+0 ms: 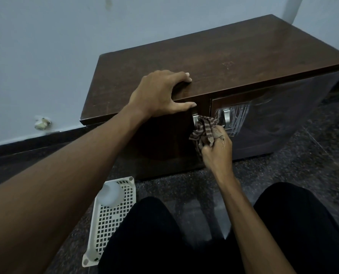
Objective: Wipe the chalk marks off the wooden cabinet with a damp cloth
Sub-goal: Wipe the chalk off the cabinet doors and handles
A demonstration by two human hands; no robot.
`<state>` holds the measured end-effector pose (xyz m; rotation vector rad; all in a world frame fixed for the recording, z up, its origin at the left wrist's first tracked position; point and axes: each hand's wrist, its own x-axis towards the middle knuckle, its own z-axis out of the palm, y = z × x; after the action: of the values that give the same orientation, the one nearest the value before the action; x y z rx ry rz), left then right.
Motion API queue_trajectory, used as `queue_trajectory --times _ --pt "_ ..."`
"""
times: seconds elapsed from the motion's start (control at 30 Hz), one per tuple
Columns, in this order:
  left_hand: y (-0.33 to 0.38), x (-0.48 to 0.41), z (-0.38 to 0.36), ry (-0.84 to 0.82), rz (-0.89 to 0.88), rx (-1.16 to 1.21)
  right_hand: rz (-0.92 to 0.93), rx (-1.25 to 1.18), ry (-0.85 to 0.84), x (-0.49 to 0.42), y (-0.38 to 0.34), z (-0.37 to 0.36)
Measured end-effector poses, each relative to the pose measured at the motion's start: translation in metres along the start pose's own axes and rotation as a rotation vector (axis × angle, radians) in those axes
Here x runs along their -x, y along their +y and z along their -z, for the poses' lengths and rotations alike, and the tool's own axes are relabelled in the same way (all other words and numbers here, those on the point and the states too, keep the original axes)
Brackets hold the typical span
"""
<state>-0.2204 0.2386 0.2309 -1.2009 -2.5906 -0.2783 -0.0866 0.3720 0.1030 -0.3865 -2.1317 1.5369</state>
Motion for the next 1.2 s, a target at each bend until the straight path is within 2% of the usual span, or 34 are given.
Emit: queue_trajectory --times 0.1,0.23,0.4,0.5,0.6,0.67,0.83,1.03,1.2 --pt "-0.001 0.0 -0.001 0.01 0.005 0.002 -0.028 0.013 -0.049 -0.005 -0.007 0.008" --pt "-0.001 0.0 0.0 0.005 0.009 -0.002 -0.024 -0.148 -0.038 -0.009 -0.029 0.013" --pt "0.0 0.0 0.0 0.009 0.002 0.005 0.044 0.056 0.169 0.001 -0.016 -0.006" --pt "0.0 0.001 0.001 0.013 0.008 0.006 -0.06 0.091 0.232 0.023 0.012 -0.027" --pt "0.001 0.001 0.001 0.014 -0.001 0.007 -0.267 0.129 0.123 0.045 0.034 -0.054" --pt "0.002 0.001 0.002 0.013 -0.003 0.009 -0.319 0.051 0.167 0.057 0.032 -0.069" --pt "0.001 0.001 0.002 0.013 0.003 -0.002 -0.236 -0.228 0.349 0.052 -0.008 -0.088" --pt "0.0 0.001 0.0 0.023 0.001 0.016 -0.591 -0.608 0.428 0.037 -0.034 -0.1" --pt "0.001 0.001 0.002 0.031 -0.012 0.026 -0.581 -0.596 0.553 0.023 -0.05 -0.107"
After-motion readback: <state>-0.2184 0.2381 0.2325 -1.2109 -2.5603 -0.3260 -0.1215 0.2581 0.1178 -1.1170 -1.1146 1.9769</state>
